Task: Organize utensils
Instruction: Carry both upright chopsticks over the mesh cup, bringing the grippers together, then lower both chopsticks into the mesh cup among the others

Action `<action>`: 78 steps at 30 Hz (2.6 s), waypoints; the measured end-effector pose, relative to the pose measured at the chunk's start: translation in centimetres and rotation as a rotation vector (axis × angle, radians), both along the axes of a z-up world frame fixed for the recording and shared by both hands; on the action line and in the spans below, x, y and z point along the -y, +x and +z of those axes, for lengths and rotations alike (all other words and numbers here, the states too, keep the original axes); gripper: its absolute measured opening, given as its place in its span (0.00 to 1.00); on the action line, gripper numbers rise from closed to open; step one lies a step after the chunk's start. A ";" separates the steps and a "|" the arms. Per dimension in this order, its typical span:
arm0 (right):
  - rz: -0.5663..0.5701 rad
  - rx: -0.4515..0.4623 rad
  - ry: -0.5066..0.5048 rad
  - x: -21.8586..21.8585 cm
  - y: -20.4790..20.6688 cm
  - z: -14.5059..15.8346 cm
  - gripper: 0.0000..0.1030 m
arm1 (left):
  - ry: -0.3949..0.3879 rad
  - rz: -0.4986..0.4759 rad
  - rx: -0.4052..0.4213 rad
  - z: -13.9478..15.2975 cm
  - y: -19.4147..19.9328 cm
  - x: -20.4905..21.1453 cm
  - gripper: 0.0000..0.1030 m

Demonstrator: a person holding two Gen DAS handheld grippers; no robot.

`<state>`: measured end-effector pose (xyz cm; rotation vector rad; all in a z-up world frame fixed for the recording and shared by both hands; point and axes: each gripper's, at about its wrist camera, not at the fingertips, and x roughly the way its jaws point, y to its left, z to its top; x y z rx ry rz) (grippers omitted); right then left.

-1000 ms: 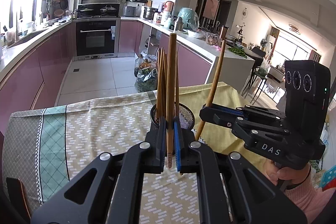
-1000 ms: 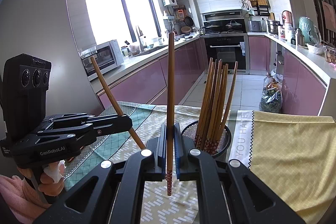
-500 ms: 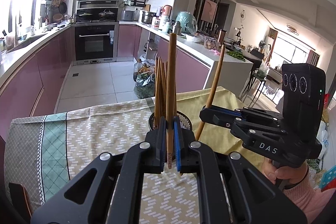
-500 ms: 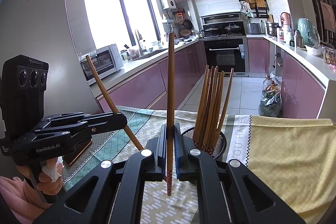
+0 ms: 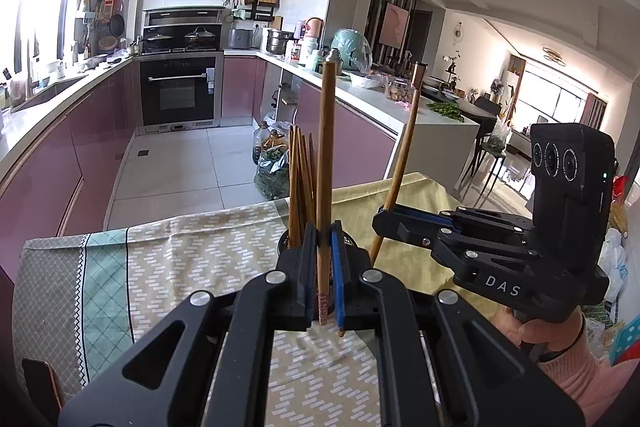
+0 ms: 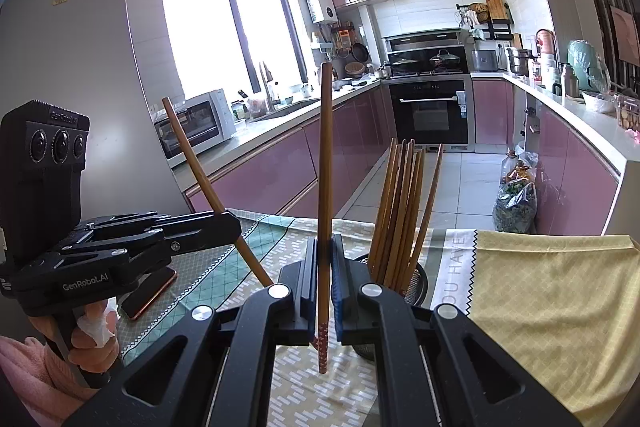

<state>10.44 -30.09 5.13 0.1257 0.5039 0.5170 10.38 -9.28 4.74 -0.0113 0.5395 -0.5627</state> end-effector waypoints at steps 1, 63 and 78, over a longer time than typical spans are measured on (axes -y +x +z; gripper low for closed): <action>0.000 0.002 0.001 0.0 0.0 0.1 0.06 | 0.000 0.000 0.002 0.1 0.0 0.0 0.07; -0.078 0.050 0.003 0.4 2.7 2.1 0.06 | -0.043 0.011 0.075 2.6 1.5 1.4 0.07; -0.086 0.017 0.002 0.4 4.1 1.4 0.06 | -0.032 0.001 0.056 2.4 2.7 1.4 0.07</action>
